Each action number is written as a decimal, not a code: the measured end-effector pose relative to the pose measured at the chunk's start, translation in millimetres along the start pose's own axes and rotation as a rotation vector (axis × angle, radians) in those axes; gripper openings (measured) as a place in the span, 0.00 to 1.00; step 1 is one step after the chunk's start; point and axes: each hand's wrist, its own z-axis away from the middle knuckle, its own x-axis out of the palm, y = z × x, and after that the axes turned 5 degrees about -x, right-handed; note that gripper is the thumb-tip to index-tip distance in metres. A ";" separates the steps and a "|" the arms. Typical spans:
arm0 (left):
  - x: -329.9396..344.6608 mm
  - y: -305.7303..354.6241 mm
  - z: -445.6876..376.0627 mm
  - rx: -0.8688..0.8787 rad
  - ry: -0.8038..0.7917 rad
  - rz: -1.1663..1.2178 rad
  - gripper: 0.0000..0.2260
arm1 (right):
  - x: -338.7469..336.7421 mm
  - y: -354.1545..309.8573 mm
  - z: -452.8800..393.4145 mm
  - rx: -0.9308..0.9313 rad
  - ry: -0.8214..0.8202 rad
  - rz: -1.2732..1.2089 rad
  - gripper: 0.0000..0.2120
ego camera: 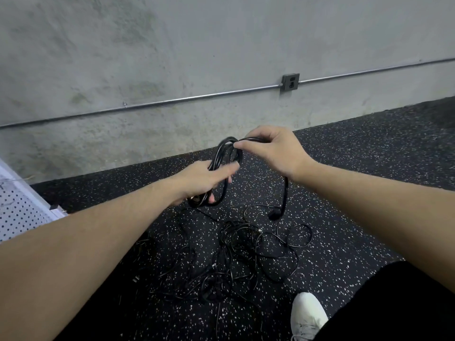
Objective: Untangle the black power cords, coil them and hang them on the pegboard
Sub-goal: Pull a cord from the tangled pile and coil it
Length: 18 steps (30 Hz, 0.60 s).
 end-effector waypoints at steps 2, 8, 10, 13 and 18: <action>-0.6 1.1 -0.3 -0.020 -0.102 -0.105 0.17 | -2.7 0.5 -0.5 -0.009 -0.012 0.019 0.07; 8.0 10.8 4.6 0.101 -0.411 -0.475 0.10 | -4.2 0.6 -0.6 -0.052 -0.140 0.133 0.13; 7.4 14.5 4.8 0.142 -0.430 -0.443 0.10 | -8.6 -1.0 -3.1 -0.054 -0.173 0.097 0.08; 3.4 17.8 8.2 0.103 -0.409 -0.389 0.18 | -14.7 6.4 -4.9 0.011 -0.215 0.078 0.04; 6.2 21.8 11.5 0.162 -0.340 -0.381 0.12 | -16.9 14.0 -3.0 0.145 -0.246 -0.028 0.05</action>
